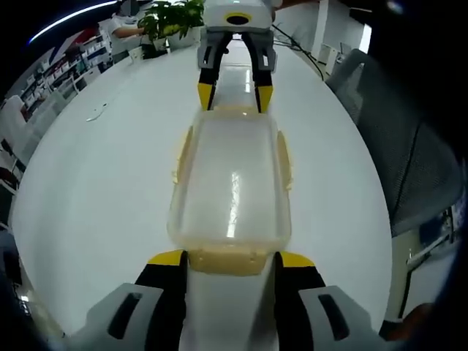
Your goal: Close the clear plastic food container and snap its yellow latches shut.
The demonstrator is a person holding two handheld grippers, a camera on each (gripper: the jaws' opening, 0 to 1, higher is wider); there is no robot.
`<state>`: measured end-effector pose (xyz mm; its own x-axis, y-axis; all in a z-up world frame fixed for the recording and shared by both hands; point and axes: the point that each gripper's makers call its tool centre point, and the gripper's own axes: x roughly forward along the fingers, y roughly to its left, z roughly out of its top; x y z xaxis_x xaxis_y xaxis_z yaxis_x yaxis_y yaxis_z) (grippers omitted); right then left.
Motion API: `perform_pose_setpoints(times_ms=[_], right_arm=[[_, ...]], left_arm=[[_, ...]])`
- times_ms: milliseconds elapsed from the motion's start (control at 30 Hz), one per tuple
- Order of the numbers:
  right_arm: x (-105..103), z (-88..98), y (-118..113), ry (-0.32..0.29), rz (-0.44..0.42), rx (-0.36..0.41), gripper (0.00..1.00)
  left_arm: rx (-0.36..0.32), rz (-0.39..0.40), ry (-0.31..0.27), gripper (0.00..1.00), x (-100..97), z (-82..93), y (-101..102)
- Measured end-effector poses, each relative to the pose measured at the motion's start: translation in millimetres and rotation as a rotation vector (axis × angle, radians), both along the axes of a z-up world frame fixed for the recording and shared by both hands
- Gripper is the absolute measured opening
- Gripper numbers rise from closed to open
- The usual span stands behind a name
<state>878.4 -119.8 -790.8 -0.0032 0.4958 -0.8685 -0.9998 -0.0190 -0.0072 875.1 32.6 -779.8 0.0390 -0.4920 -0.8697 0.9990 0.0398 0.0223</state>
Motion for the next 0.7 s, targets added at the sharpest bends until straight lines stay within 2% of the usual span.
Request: perform_pose_setpoints(times_ms=[133,700], right_arm=[[-0.5,0.5,-0.3,-0.001,0.006,0.005,0.41],[-1.0,0.5,1.3,0.002,0.013,0.015,0.35]], left_arm=[[-0.002,-0.015,0.000,0.34,0.9,1.0,1.5],[0.009,0.012,-0.002,0.32,-0.8,-2.0,2.5]])
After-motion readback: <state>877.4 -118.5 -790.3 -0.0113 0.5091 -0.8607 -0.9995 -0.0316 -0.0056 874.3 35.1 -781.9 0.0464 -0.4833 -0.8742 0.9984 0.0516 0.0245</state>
